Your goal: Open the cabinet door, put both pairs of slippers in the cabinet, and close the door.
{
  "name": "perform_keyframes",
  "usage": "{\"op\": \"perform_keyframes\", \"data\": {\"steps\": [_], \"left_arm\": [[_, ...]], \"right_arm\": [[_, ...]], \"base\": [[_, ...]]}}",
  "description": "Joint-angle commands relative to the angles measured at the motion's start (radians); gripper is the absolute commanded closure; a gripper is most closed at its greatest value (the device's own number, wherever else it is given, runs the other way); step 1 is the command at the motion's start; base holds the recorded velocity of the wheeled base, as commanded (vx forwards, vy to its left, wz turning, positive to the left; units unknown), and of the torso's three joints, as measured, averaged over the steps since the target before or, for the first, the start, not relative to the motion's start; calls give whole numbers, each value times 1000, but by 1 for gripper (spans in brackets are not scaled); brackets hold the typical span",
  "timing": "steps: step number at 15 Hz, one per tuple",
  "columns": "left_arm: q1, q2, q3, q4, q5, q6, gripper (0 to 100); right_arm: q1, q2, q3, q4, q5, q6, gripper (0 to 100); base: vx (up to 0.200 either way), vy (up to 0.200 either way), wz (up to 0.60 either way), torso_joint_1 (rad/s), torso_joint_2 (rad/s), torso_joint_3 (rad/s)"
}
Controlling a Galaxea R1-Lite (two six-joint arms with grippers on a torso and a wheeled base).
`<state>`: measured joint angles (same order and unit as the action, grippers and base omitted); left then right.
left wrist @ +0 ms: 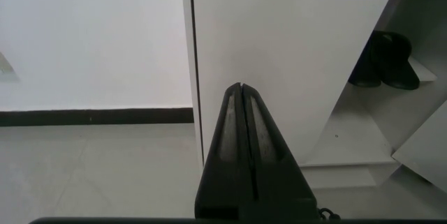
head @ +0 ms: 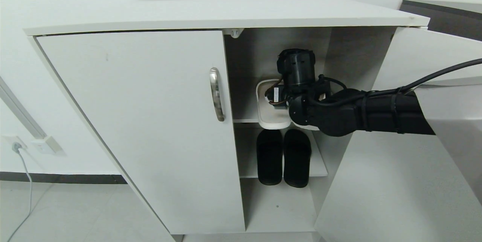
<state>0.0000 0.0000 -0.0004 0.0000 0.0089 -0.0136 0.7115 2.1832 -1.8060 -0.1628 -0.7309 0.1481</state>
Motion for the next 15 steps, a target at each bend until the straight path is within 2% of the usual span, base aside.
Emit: {"op": "perform_keyframes", "data": {"steps": [1,5,9,15], "left_arm": [[0,2,0,0,0,0,100],[0,0,0,0,0,0,100],[0,2,0,0,0,0,100],[0,2,-1,0,0,0,100]], "right_arm": [[23,-76,83,-6,-4,5,0],[92,-229,277,-104,-19,-1,0],[184,-373,536,-204,-16,-1,0],[210,-453,767,-357,11,10,0]], "base": [[0,0,0,0,0,0],[0,0,0,0,0,0],[0,0,0,0,0,0],[0,0,0,0,0,0]]}}
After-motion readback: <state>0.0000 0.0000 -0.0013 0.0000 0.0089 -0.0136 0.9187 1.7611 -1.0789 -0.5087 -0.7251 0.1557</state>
